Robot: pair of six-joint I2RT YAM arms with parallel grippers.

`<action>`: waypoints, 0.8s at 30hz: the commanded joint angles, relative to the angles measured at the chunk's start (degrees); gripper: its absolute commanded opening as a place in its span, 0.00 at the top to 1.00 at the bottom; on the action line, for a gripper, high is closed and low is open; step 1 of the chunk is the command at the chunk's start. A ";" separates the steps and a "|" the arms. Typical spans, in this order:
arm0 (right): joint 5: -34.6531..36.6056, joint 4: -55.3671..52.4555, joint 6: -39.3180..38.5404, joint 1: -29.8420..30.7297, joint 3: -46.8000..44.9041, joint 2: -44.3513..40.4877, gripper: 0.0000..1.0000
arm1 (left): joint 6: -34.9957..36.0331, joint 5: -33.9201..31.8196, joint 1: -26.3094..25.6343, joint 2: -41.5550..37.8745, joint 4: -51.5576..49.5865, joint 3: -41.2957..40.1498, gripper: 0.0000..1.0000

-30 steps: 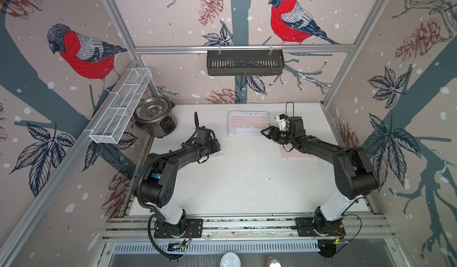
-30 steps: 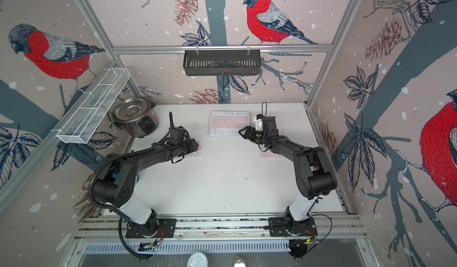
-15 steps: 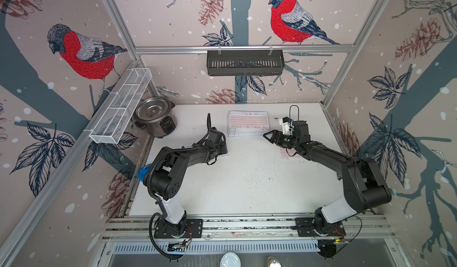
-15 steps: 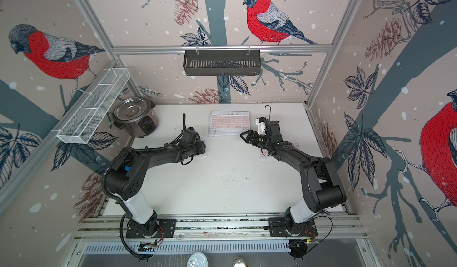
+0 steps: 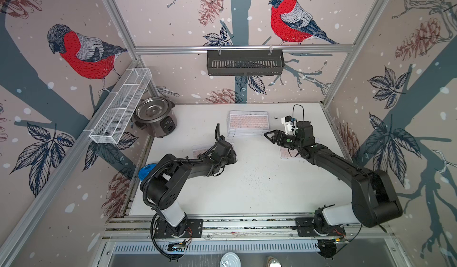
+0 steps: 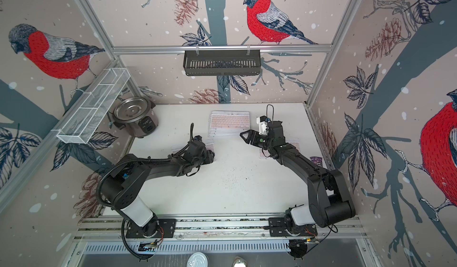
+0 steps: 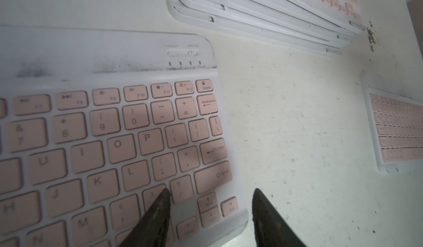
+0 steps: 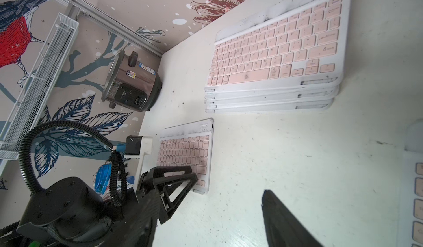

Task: Stack the numeric keypads
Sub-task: Move the numeric keypad to the center of the board.

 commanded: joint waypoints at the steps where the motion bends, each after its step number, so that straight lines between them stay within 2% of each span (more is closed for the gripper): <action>1: 0.75 -1.63 -0.34 -0.06 -0.41 -1.54 0.28 | -5.18 6.06 -2.10 1.40 -8.54 -0.64 0.43; 13: 3.75 -4.79 -0.67 -0.74 -5.71 -7.28 0.27 | -6.83 8.18 -10.00 6.78 -7.22 6.86 0.43; 19: 3.52 -5.95 -2.06 -1.33 -8.15 -6.91 0.27 | -7.12 8.90 -12.70 9.80 -5.89 9.70 0.43; 24: 3.44 -6.51 -2.88 -1.77 -9.55 -5.89 0.27 | -7.48 8.30 -13.30 6.98 -5.31 10.74 0.43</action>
